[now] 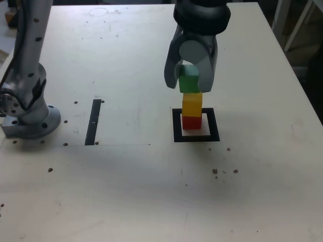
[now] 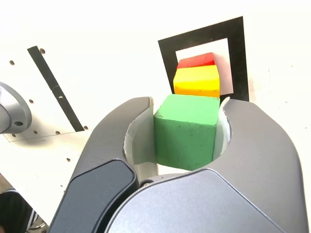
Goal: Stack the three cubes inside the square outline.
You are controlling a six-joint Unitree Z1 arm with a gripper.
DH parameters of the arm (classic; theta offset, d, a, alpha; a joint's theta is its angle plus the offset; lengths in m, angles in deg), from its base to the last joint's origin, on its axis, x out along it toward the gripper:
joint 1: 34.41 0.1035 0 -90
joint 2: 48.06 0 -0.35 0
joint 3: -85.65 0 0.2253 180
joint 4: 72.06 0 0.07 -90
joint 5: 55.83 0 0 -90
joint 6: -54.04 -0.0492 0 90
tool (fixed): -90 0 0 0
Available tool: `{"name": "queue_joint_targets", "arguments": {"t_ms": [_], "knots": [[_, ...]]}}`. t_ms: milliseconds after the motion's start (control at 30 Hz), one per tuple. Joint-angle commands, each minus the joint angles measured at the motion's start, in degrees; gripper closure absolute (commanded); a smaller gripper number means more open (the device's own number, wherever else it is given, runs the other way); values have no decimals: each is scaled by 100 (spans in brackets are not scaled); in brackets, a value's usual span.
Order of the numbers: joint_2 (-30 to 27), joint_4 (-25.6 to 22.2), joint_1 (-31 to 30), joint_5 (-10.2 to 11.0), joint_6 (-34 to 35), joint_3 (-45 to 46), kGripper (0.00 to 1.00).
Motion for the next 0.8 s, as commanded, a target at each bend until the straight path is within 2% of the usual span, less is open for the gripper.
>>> {"name": "queue_joint_targets", "arguments": {"t_ms": [0, 767], "knots": [[53, -46, -23, -18, 13, -32, 76], [223, 9, -29, 20, 8, -16, 76]]}}
